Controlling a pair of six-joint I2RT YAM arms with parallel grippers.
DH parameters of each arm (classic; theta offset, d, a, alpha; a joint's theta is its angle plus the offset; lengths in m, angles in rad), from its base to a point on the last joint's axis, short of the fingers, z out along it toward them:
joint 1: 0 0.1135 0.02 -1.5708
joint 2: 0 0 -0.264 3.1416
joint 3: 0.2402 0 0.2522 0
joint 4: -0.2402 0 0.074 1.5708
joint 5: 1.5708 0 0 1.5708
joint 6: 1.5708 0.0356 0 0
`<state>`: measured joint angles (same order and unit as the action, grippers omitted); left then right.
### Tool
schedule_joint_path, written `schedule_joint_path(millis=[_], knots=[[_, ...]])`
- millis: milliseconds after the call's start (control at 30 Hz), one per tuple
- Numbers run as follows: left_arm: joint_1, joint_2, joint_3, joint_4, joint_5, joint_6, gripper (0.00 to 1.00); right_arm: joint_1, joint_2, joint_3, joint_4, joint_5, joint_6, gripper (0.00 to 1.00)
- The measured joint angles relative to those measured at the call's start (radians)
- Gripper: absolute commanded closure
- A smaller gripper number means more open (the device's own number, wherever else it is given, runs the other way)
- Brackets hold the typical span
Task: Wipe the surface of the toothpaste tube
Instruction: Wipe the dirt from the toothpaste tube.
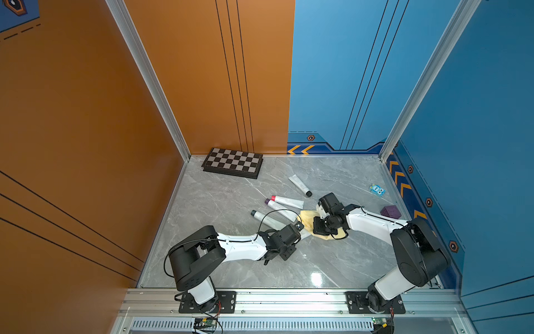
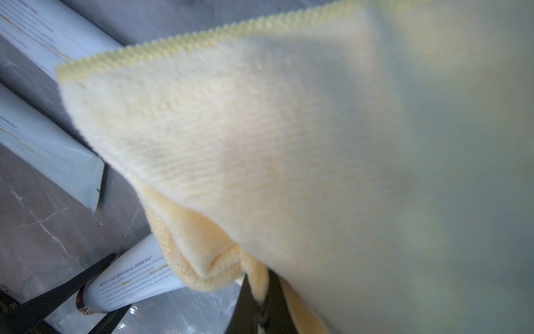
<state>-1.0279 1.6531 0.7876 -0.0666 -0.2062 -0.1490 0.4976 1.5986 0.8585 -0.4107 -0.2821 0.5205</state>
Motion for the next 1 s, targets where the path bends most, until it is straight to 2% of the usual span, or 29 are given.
schedule_joint_path(millis=[300, 600, 767, 1000], knots=[[0.0, 0.0, 0.0, 0.0, 0.0, -0.001, 0.86, 0.021, -0.001, -0.001, 0.03, -0.129, 0.049, 1.0], [0.004, -0.004, -0.001, -0.01, -0.004, -0.013, 0.86, 0.064, 0.07, -0.002, 0.193, -0.296, 0.142, 1.0], [0.009, -0.005, -0.001, -0.01, -0.004, -0.013, 0.86, 0.034, 0.063, -0.008, 0.19, -0.295, 0.138, 1.0], [0.034, -0.024, -0.019, -0.003, 0.028, -0.017, 0.84, -0.111, -0.095, -0.023, 0.049, -0.151, 0.104, 1.0]])
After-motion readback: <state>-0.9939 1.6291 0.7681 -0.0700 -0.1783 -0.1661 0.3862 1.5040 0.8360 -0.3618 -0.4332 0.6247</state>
